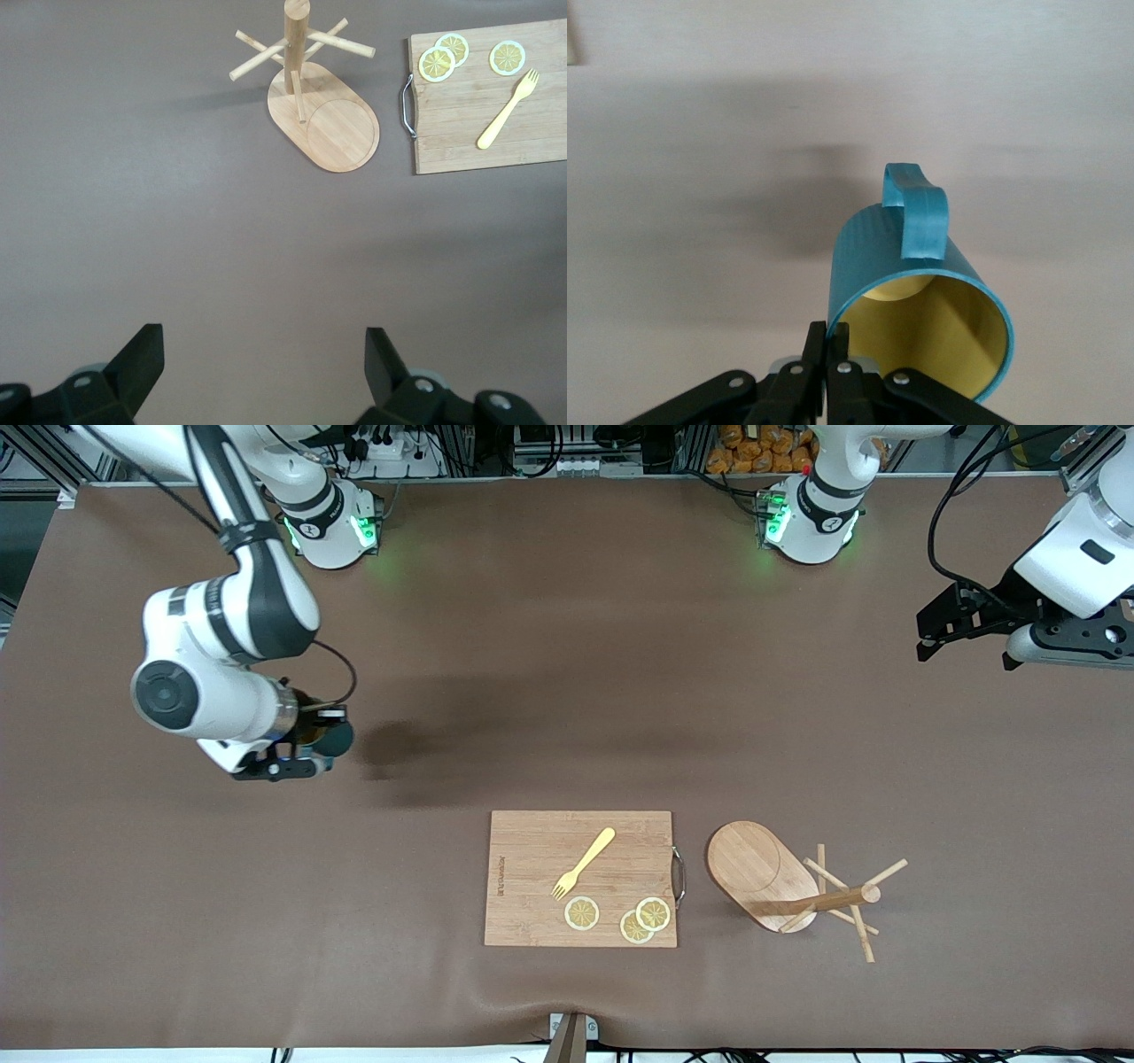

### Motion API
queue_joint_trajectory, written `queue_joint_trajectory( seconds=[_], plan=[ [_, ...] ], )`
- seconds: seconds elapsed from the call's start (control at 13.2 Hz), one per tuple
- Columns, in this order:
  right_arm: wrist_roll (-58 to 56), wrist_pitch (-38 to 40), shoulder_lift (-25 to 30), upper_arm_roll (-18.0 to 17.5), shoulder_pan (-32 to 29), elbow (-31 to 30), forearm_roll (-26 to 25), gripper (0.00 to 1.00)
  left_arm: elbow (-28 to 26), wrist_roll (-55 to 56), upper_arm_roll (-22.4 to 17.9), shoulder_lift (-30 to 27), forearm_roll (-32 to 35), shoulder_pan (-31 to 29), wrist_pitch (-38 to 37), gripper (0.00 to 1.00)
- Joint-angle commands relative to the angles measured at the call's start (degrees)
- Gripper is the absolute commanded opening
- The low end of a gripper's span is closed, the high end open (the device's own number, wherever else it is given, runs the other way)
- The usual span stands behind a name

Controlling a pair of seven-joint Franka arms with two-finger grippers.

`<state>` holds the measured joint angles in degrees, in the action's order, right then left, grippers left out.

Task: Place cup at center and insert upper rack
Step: 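Carry the teal mug with the right gripper toward the table center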

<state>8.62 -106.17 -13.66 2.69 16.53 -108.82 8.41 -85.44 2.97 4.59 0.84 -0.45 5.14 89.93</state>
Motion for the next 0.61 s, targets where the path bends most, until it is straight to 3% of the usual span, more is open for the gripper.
queue_joint_trajectory(
  seconds=[0.0, 0.53],
  plan=[
    [1.1, 0.9, 0.9, 0.6, 2.4, 1.3, 2.8, 0.00, 1.3, 0.7, 0.2, 0.7, 1.2, 0.1, 0.0, 1.00],
    [12.2, 0.4, -1.7, 0.7, 12.4, 7.6, 3.6, 0.00, 1.3, 0.6, 0.2, 1.1, 1.3, 0.0, 1.8, 1.00]
  ],
)
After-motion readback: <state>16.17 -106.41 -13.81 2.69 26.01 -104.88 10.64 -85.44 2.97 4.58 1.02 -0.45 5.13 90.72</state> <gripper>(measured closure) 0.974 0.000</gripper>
